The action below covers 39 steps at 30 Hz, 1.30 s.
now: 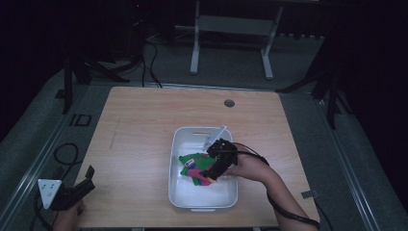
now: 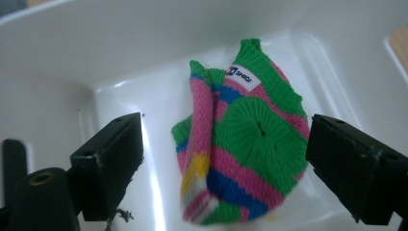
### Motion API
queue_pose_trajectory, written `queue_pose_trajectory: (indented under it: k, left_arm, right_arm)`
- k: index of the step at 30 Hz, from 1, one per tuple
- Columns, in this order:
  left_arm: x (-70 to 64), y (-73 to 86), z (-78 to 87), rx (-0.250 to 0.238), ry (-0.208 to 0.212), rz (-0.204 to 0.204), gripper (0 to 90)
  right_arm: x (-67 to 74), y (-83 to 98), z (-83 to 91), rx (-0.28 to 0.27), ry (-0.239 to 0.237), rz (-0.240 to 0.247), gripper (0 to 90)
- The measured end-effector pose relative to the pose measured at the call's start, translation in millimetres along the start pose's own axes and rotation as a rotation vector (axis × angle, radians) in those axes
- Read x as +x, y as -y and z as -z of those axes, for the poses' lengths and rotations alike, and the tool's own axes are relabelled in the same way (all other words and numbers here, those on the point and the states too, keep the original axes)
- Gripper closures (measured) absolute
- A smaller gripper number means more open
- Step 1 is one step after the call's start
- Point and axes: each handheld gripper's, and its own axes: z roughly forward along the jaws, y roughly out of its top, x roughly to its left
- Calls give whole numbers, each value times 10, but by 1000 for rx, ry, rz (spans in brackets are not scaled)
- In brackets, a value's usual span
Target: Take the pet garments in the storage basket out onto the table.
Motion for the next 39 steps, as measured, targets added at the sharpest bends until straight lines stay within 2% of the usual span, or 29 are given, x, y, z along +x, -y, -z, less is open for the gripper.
queue_pose_trajectory:
  k: [7,9,13,15,17,22,25,27,29,31,33,36,39]
  left_arm:
    - [1,1,1,-1,4,-1,18]
    - [1,1,1,-1,5,-2,18]
    - [3,0,1,0,6,1,18]
    - [5,0,2,0,4,1,18]
    - [7,0,1,0,5,4,18]
    - [4,0,1,1,4,1,18]
    - [4,0,0,2,3,1,18]
    - [3,0,1,1,3,0,18]
    - [3,0,1,2,3,0,18]
    - [2,0,1,1,2,-1,18]
    - [1,0,1,0,3,-2,18]
    - [3,0,1,1,2,0,18]
    - [3,-1,-1,3,1,2,18]
  right_arm:
    - [-54,-130,-321,72,-51,6,128]
    - [-65,-151,-417,107,-49,10,134]
    - [-76,-185,-582,170,-15,9,151]
    - [-68,-190,-621,180,10,20,178]
    - [-59,-187,-647,179,7,17,206]
    - [-35,-165,-754,243,32,32,223]
    - [-16,-162,-816,289,77,42,231]
    - [18,-156,-851,311,101,72,243]
    - [50,-163,-863,314,122,85,313]
    - [64,-171,-839,308,143,98,497]
    - [79,-174,-823,314,188,116,611]
    - [60,-170,-777,296,187,111,657]
    - [52,-173,-712,271,187,99,665]
